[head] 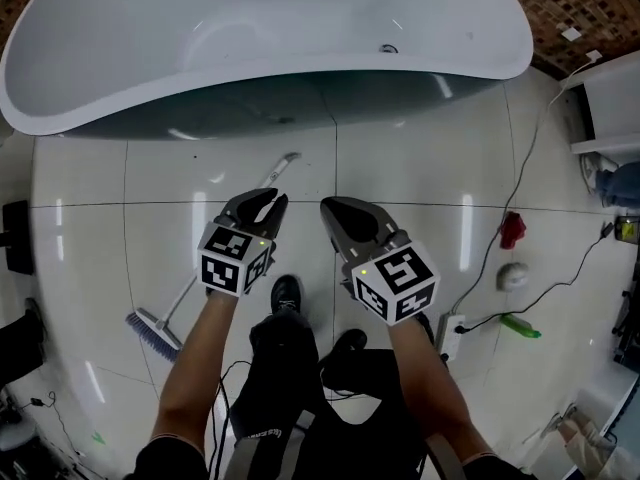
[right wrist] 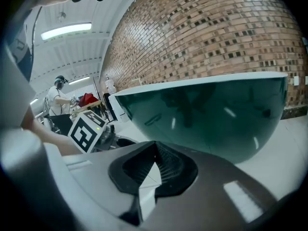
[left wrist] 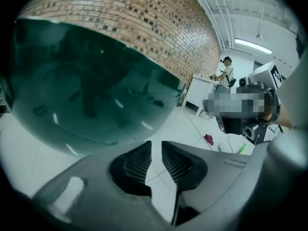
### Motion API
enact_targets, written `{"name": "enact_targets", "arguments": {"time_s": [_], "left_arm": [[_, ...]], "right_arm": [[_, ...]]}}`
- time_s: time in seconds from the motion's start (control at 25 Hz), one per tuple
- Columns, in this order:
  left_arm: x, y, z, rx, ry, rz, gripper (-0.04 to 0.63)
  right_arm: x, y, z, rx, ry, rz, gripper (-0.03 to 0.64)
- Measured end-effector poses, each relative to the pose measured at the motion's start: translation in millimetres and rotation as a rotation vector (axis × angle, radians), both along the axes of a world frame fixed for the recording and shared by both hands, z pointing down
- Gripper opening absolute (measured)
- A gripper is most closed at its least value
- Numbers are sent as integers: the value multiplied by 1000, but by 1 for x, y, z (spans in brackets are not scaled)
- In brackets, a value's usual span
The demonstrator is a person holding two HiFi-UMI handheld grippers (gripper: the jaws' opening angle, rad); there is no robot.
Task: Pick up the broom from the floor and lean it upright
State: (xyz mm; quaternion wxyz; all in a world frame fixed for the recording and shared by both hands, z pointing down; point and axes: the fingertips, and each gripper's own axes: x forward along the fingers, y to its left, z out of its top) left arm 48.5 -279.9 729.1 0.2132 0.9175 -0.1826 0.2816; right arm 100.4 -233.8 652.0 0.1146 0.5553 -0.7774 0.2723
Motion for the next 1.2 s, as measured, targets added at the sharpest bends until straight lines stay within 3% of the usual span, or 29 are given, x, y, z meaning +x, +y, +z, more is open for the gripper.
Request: {"name": "enact_targets", "arguments": {"time_s": [0.28, 0.52, 0.64, 0.8, 1.2], "left_arm": [[-3, -26, 147, 4, -92, 27, 97], [-7, -42, 248, 12, -173, 63, 100], [-6, -46, 293, -7, -208, 89, 140], [-9, -62, 336, 48, -279, 101, 155], [-14, -72, 401, 29, -410, 152, 156]], "right_arm": [[2, -18, 119, -15, 6, 0, 2], [-2, -36, 178, 26, 14, -19, 2], [-1, -42, 203, 27, 18, -17, 2], [-1, -39, 226, 25, 12, -29, 2], [21, -23, 249, -14, 15, -5, 2]]}}
